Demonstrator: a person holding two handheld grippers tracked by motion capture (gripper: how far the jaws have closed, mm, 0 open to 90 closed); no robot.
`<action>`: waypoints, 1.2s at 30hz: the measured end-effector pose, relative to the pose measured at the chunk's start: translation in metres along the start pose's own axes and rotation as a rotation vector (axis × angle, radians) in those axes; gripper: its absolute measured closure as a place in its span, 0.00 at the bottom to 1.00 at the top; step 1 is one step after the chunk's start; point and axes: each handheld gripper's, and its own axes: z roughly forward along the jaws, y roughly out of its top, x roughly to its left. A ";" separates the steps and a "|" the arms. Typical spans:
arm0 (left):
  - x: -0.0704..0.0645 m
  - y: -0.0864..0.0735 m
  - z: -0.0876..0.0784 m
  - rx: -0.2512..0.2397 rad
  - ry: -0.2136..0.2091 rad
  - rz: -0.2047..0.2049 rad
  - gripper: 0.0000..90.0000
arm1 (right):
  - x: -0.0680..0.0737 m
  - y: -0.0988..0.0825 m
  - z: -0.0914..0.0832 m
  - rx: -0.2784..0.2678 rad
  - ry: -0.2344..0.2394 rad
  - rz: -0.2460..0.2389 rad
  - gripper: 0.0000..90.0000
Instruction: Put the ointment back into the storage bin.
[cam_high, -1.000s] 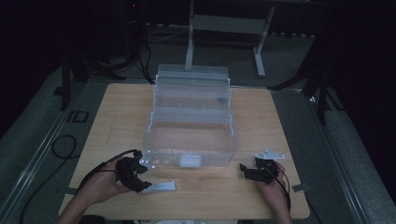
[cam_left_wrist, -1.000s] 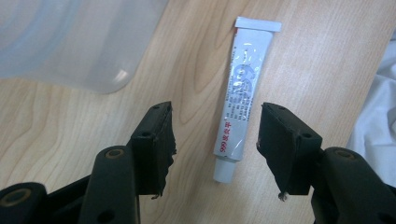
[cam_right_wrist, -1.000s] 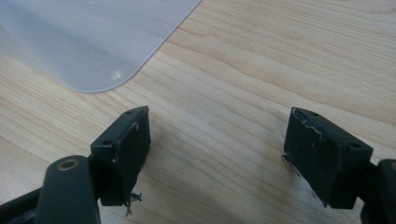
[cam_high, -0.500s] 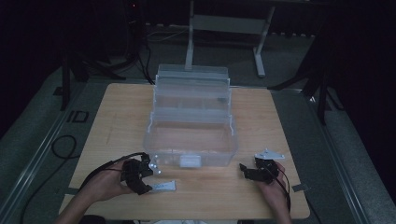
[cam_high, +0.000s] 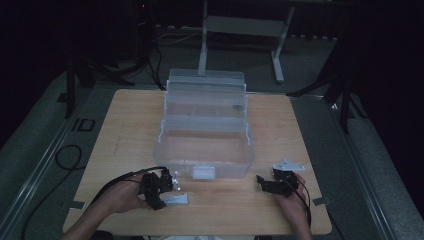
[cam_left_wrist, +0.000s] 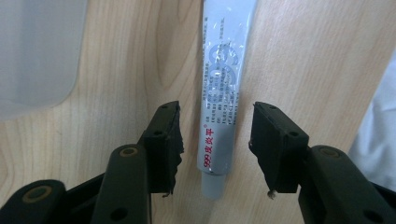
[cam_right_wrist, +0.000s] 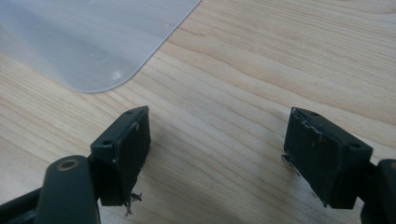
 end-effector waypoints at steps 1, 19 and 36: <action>0.000 0.001 0.001 0.008 -0.002 0.004 0.60 | 0.000 0.000 0.000 0.000 0.000 0.000 0.25; 0.001 0.011 0.014 0.077 -0.019 0.033 0.73 | 0.000 0.000 0.000 0.000 0.000 0.000 0.25; 0.002 0.010 0.018 0.089 -0.039 0.031 0.78 | 0.000 0.000 0.000 0.000 0.000 0.000 0.25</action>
